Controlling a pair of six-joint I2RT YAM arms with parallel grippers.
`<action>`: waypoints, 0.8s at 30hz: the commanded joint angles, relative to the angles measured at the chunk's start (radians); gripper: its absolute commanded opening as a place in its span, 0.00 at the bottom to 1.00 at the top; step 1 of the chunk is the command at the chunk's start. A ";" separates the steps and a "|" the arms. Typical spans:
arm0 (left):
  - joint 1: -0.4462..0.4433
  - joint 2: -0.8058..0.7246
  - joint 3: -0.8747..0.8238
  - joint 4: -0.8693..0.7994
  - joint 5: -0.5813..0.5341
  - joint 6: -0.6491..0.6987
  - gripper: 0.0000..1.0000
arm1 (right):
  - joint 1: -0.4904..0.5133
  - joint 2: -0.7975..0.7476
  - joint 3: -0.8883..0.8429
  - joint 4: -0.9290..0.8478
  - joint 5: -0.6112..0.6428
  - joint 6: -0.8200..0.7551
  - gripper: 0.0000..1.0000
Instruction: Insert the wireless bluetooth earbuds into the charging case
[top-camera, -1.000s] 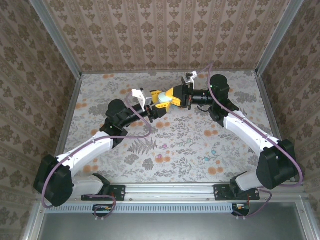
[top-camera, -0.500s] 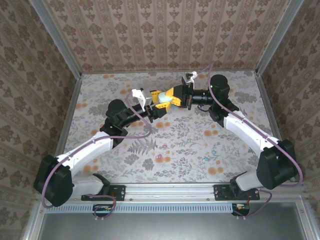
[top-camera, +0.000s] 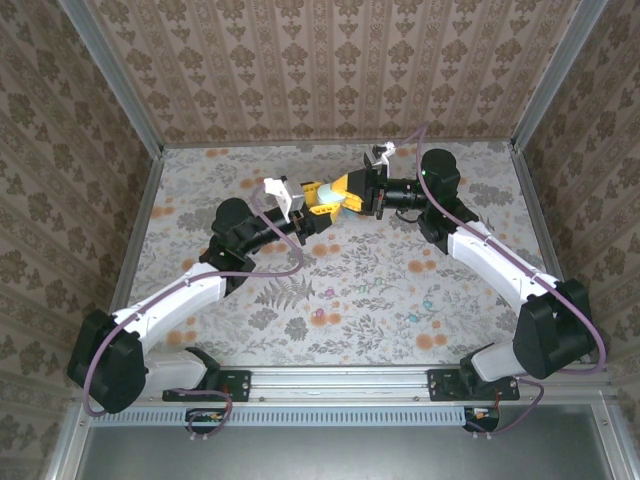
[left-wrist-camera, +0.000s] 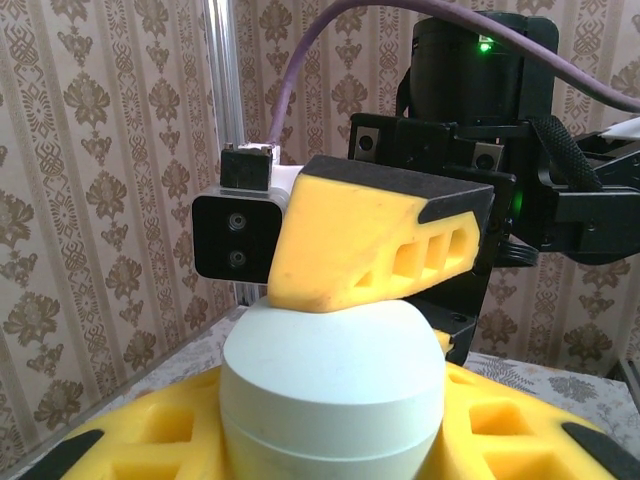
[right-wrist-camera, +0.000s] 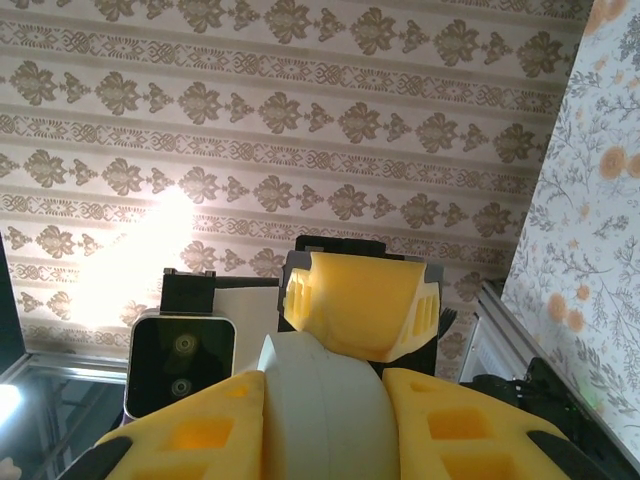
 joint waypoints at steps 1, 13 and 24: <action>-0.009 -0.009 0.027 -0.002 0.035 0.006 0.32 | -0.007 -0.026 0.026 -0.075 0.042 -0.083 0.42; -0.008 -0.021 -0.024 0.069 0.043 -0.080 0.30 | -0.029 -0.259 0.109 -0.728 0.266 -0.976 0.66; -0.010 0.007 -0.006 0.090 0.107 -0.128 0.30 | 0.012 -0.246 0.168 -0.868 0.302 -1.208 0.66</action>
